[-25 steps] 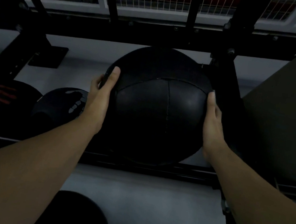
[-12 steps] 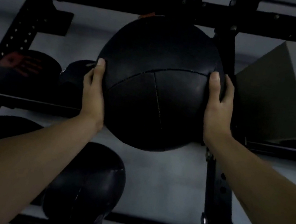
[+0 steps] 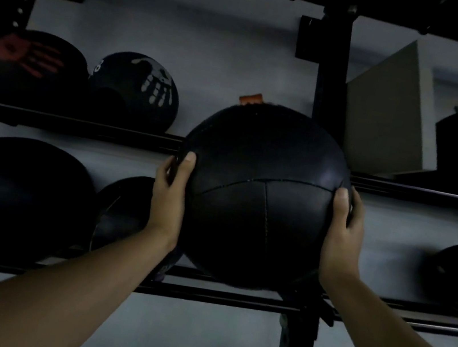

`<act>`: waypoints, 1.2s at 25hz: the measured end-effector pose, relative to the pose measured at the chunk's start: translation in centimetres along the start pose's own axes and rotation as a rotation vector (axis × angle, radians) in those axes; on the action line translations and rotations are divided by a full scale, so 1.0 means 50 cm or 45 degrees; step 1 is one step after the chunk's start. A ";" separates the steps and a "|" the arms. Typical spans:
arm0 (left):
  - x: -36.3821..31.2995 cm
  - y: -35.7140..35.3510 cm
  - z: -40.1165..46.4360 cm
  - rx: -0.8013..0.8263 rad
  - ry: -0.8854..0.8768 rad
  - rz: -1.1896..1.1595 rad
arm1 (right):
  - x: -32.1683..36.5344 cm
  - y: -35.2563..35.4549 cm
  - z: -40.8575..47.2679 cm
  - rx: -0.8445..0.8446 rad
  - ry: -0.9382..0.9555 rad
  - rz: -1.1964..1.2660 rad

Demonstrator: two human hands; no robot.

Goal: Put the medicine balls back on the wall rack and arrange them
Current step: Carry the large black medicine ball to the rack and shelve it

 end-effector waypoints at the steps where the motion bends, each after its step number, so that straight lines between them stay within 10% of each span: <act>1: 0.020 -0.006 -0.006 -0.016 0.031 0.002 | -0.016 0.011 0.005 0.013 -0.011 -0.009; 16: 0.295 -0.033 0.037 -0.108 0.208 0.255 | -0.366 0.027 0.093 0.125 -0.297 -0.053; 23: 0.357 -0.111 0.164 0.040 -0.133 0.673 | -0.422 -0.044 0.187 0.396 0.207 -0.374; 30: 0.377 -0.112 0.190 -0.023 -0.183 0.731 | -0.439 -0.052 0.207 0.414 0.192 -0.438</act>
Point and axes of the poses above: each hand's wrist, its own z-axis towards the middle knuckle, its own y-axis out of the back of the hand, x = y × z, the point moved 3 cm from there along z, towards the middle knuckle, and after that the axes turned 3 degrees about z, right-handed, at the moved point
